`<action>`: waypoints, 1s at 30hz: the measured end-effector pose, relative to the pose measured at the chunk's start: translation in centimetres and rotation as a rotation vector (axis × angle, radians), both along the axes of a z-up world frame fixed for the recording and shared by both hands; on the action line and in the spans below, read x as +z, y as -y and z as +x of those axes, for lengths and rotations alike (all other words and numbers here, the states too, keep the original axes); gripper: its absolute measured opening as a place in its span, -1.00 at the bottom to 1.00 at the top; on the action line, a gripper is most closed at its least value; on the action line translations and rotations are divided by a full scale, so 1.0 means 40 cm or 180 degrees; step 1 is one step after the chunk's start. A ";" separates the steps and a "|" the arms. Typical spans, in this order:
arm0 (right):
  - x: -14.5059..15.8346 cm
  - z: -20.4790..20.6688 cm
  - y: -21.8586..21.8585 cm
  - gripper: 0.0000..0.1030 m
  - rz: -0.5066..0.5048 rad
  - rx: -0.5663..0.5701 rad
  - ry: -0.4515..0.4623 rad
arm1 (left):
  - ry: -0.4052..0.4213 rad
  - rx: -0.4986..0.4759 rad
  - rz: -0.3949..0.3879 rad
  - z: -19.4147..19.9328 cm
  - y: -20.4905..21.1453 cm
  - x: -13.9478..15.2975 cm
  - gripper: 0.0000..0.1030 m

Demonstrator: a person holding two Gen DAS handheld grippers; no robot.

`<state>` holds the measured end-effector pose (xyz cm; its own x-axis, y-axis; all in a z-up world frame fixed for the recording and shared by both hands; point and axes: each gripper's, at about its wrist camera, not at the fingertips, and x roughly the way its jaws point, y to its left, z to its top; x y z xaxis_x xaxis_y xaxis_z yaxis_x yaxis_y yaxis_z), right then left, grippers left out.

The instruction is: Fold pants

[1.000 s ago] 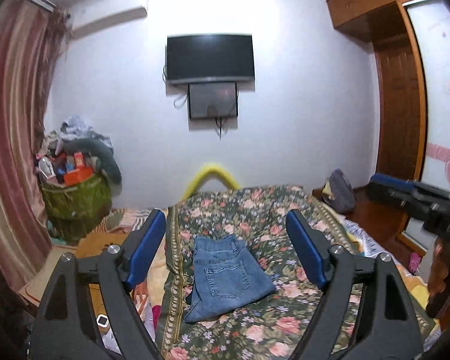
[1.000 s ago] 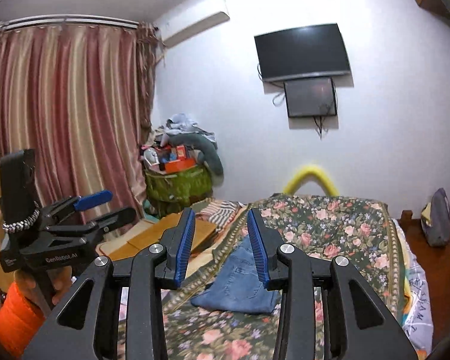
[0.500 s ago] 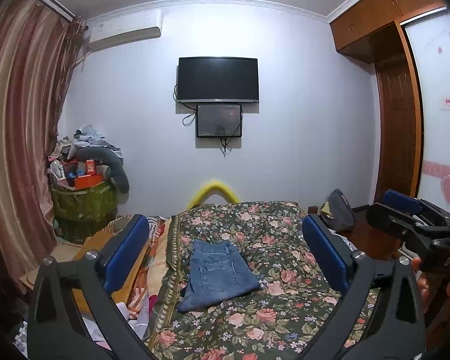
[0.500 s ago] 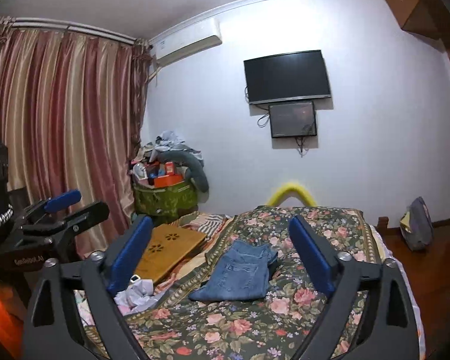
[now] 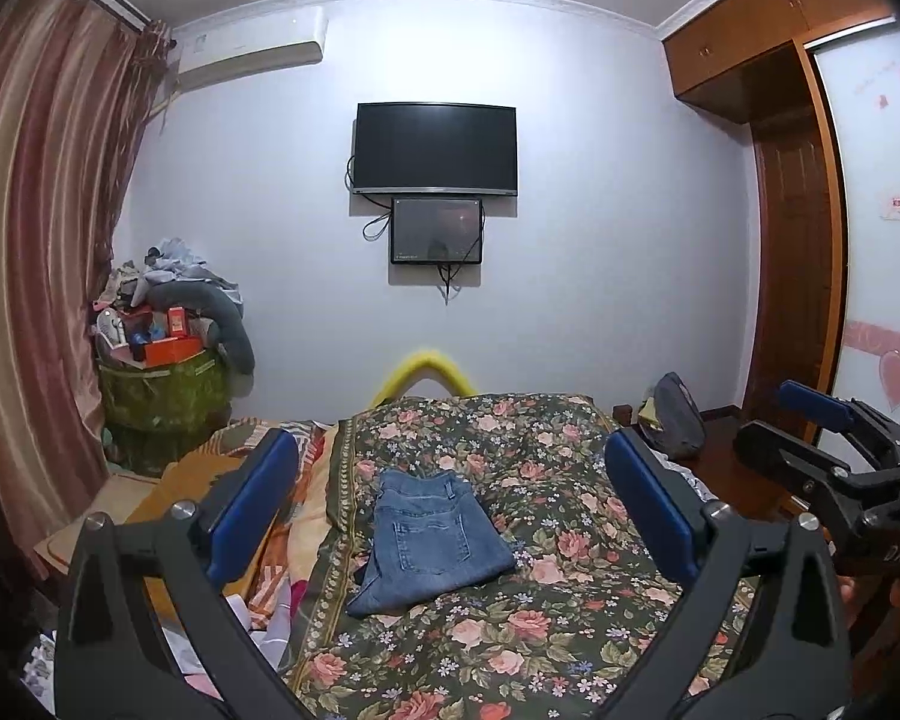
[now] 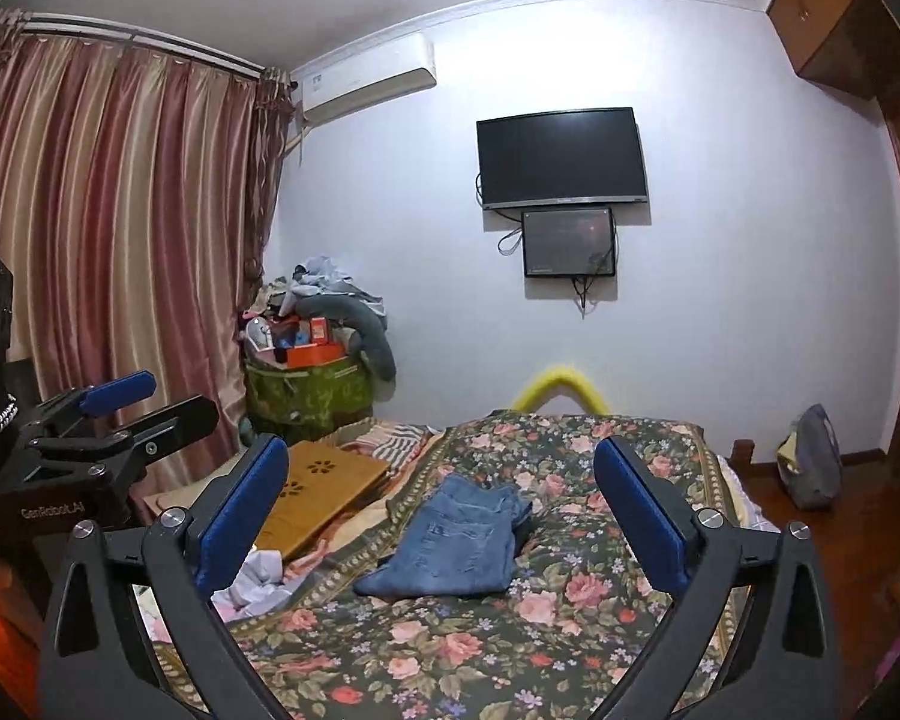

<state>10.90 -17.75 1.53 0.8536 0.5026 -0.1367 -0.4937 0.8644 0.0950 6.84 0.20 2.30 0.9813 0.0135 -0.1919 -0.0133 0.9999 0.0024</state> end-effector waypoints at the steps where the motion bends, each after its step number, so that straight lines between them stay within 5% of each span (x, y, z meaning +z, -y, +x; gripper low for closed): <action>1: -0.002 -0.001 0.000 0.97 -0.0002 -0.0005 -0.0006 | -0.0007 -0.0003 -0.0012 0.002 -0.001 -0.002 1.00; 30: -0.005 -0.002 0.013 0.97 -0.0032 -0.0055 -0.0100 | -0.0104 -0.0070 -0.0062 0.033 -0.008 -0.029 1.00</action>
